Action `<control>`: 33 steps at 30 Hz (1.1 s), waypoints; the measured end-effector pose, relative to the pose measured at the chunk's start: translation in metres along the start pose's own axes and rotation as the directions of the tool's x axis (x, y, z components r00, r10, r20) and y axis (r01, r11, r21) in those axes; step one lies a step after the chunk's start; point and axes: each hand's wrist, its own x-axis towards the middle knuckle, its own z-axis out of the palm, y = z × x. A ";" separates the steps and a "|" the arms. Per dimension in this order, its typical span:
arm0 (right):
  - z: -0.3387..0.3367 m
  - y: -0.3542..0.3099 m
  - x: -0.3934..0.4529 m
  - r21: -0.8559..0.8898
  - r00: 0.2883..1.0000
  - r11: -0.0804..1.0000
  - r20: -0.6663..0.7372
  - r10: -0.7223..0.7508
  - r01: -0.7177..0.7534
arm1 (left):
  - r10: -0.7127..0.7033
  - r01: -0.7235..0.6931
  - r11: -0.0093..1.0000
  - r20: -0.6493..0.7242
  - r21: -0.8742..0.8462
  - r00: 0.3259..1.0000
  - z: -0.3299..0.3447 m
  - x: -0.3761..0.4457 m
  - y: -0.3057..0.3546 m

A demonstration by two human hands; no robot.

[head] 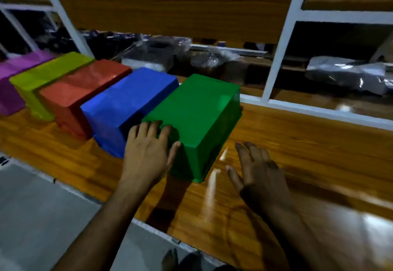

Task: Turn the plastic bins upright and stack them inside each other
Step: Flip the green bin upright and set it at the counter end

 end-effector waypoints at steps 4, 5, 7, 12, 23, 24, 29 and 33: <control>0.009 -0.013 0.013 0.099 0.989 0.986 -0.054 0.138 -0.132 | 0.065 -0.065 0.997 -0.006 -0.049 0.998 0.010 0.045 -0.017; 0.011 -0.017 0.017 0.137 0.983 0.977 -0.065 0.171 -0.161 | 0.086 -0.084 0.994 0.035 -0.063 0.996 0.015 0.055 -0.019; 0.015 -0.027 0.029 0.240 0.967 0.943 -0.051 0.248 -0.229 | 0.119 -0.109 0.990 0.105 -0.093 0.987 0.027 0.067 -0.025; 0.027 -0.055 0.059 0.451 0.950 0.852 -0.028 0.312 -0.266 | 0.127 -0.094 0.950 0.094 -0.298 0.987 0.046 0.084 -0.047; 0.012 -0.080 0.075 0.823 0.857 0.506 -0.046 0.513 -0.259 | 0.280 -0.007 0.728 0.287 -0.686 0.916 0.030 0.075 -0.039; 0.007 -0.076 0.072 0.817 0.836 0.511 -0.066 0.544 -0.268 | 0.298 0.002 0.702 0.296 -0.712 0.907 0.027 0.073 -0.037; -0.028 -0.081 0.070 0.557 0.843 0.817 -0.359 0.400 -0.151 | 0.377 0.115 0.452 0.307 -0.884 0.874 0.005 0.070 -0.022; -0.036 -0.083 0.070 0.321 0.905 0.947 -0.395 0.159 -0.027 | 0.347 0.101 0.329 0.220 -0.939 0.912 -0.016 0.076 -0.010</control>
